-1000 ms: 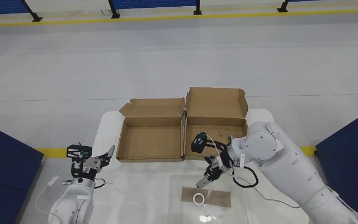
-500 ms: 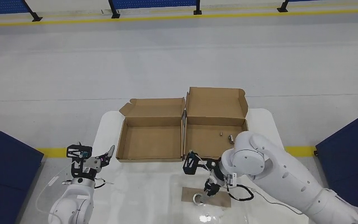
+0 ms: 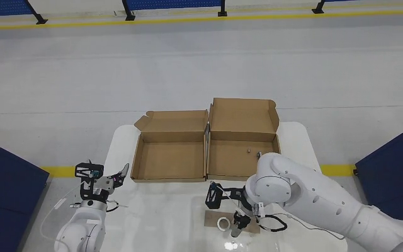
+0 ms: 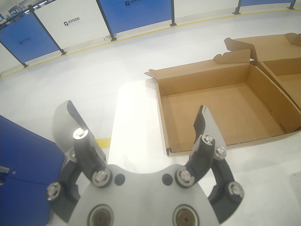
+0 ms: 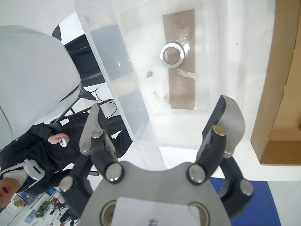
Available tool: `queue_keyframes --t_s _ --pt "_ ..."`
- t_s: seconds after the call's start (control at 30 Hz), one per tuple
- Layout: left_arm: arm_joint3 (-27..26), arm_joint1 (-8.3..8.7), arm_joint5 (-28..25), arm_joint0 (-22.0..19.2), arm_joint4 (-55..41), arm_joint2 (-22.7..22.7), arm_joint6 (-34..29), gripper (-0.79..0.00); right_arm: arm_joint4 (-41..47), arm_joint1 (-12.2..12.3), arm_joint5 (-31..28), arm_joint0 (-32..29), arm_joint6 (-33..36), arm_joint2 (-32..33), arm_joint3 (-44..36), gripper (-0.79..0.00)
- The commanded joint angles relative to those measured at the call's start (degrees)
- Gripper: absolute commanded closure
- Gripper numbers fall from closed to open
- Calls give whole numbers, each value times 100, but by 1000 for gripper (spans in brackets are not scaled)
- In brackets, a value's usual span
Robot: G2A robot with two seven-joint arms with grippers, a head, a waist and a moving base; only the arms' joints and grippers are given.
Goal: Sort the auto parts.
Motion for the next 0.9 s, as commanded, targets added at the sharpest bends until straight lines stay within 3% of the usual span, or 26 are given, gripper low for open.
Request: queue_keyframes --t_s 0.0,0.43,0.77,0.87 --pt "0 0 0 0 0 0 0 -785 -320 -7 -48 -25 0 -210 -120 -785" --pt "0 0 0 0 0 0 0 -785 -608 1 235 545 0 -1348 -383 -785" --pt "0 0 0 0 0 0 0 -785 -605 -2 248 544 -64 -1372 -353 -785" --pt "0 0 0 0 0 0 0 -785 -1000 -27 270 396 -214 -1498 -336 -785"
